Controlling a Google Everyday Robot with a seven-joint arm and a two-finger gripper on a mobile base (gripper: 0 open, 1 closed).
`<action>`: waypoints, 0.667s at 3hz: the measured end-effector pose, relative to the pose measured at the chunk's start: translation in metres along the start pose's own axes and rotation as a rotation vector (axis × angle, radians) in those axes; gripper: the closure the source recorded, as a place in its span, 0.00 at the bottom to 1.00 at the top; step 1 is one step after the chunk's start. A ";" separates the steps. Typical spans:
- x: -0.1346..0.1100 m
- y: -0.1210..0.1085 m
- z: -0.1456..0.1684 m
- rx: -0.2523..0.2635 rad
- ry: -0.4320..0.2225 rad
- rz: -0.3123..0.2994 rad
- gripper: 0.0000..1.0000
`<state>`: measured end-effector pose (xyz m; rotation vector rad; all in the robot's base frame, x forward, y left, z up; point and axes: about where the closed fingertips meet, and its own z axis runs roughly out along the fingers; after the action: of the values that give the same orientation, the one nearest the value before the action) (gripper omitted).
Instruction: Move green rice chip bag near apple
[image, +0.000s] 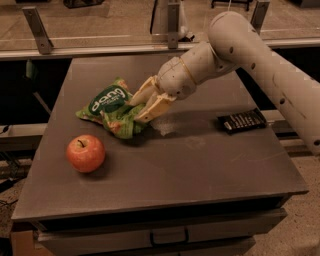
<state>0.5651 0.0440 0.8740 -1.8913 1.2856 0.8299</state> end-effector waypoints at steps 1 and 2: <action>0.002 0.011 0.000 -0.049 0.005 -0.021 0.82; 0.002 0.012 0.002 -0.087 0.008 -0.044 0.59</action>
Offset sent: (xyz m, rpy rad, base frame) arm -0.0090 -0.0054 -0.0034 -0.0430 -0.0004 0.1441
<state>0.5547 0.0412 0.8689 -1.9861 1.2258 0.8689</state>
